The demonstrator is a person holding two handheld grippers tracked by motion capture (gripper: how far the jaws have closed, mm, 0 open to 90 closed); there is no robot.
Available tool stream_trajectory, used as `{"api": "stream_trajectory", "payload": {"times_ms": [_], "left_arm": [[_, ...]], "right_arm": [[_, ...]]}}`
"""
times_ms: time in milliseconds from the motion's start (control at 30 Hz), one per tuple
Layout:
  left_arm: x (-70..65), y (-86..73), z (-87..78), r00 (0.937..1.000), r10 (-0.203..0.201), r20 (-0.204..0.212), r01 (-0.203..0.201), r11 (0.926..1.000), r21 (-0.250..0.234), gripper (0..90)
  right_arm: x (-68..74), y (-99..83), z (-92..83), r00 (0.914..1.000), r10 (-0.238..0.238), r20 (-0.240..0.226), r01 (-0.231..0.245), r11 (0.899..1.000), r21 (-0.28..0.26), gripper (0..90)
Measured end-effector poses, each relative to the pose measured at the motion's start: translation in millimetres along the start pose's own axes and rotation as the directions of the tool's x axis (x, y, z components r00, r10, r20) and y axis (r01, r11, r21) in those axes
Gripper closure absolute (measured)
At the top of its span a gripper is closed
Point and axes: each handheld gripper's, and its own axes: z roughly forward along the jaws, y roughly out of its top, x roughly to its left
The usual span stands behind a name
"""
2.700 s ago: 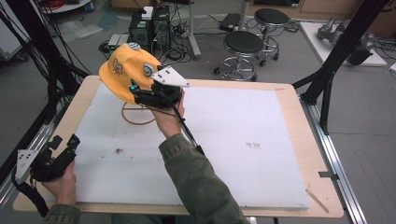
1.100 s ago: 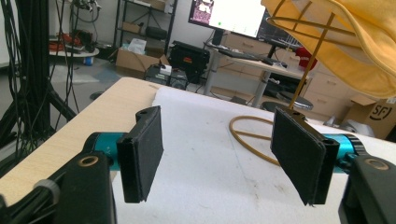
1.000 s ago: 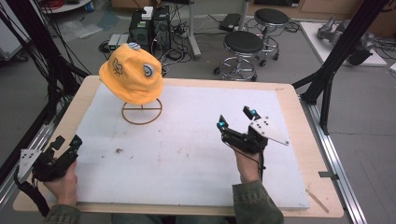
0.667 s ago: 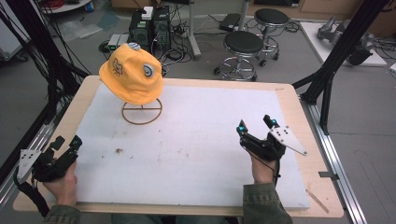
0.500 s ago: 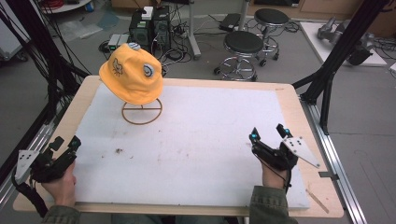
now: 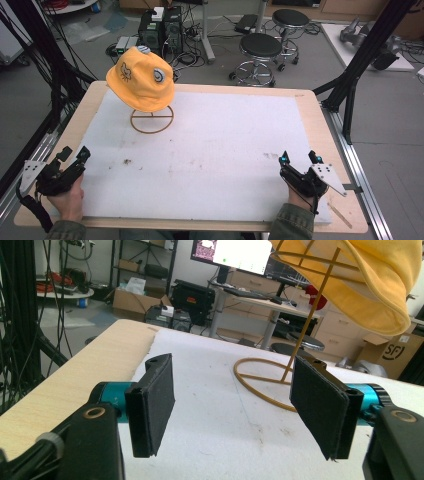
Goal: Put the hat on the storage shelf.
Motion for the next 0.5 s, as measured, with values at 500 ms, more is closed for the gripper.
{"api": "stream_trajectory", "payload": {"times_ms": [500], "left_arm": [[-3.8,-1.9,1.7,0.9999,0.001,0.01,-0.002,0.9998,0.017,34.3]], "right_arm": [[7.6,-2.9,6.5,0.9986,-0.026,-0.046,0.026,1.0,0.017,11.0]]}}
